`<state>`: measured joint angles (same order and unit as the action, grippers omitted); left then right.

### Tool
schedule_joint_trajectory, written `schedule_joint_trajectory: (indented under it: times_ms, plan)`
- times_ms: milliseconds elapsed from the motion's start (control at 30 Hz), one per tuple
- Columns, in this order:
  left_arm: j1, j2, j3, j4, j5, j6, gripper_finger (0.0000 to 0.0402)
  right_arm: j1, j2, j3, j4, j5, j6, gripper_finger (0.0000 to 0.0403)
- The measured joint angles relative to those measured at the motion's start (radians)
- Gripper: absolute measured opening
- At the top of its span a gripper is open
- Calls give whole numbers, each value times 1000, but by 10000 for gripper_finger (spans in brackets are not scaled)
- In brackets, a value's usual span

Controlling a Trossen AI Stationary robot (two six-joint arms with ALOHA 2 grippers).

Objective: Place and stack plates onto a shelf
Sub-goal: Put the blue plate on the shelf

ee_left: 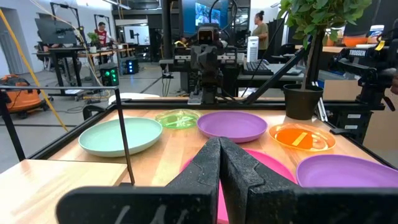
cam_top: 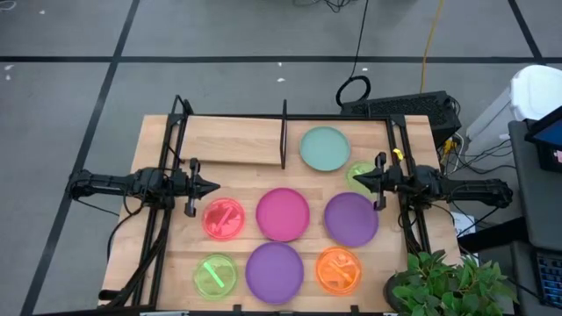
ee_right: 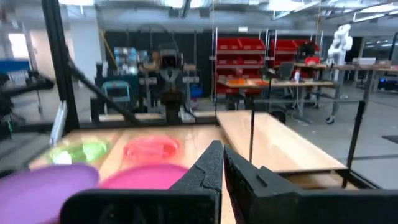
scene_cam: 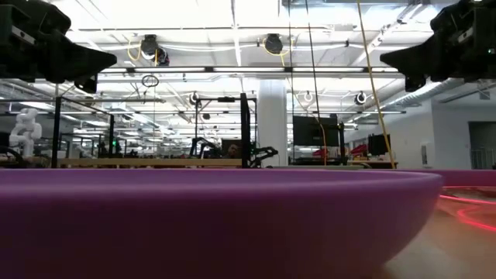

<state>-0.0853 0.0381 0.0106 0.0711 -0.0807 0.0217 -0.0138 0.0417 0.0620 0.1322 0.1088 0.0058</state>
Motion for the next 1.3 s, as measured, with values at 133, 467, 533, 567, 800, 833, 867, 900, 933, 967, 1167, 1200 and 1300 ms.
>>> schedule_joint_trajectory:
  times_ms: [133,467,533,567,800,833,867,900,933,967,1167,1200,1300]
  plan:
    - [0,0,0,0,0,0,8,0,36,84,-4,-2,-2,0]
    - [0,0,0,0,0,0,8,0,237,344,-106,-5,-2,0]
    - [0,0,0,0,0,0,8,0,287,404,-142,-5,-2,0]
    - [0,0,0,0,0,0,8,0,312,437,-158,-5,-2,0]
    - [0,0,0,0,0,0,8,0,509,702,-282,-5,34,0]
    - [0,0,0,0,0,0,8,0,538,745,-307,-5,35,0]
    - [0,0,0,0,0,0,8,0,568,786,-331,-5,35,0]
    - [0,0,0,0,0,0,8,0,597,826,-358,-5,35,0]
    - [0,0,0,0,0,0,8,0,626,867,-385,-5,39,0]
    - [0,0,0,0,0,0,8,0,655,904,-416,-5,48,0]
    - [0,0,0,0,0,0,8,0,817,1096,-544,1,163,0]
    - [0,0,0,0,0,0,8,1,839,1117,-557,11,188,0]
    - [0,0,0,0,0,0,8,1,896,1161,-581,27,221,0]
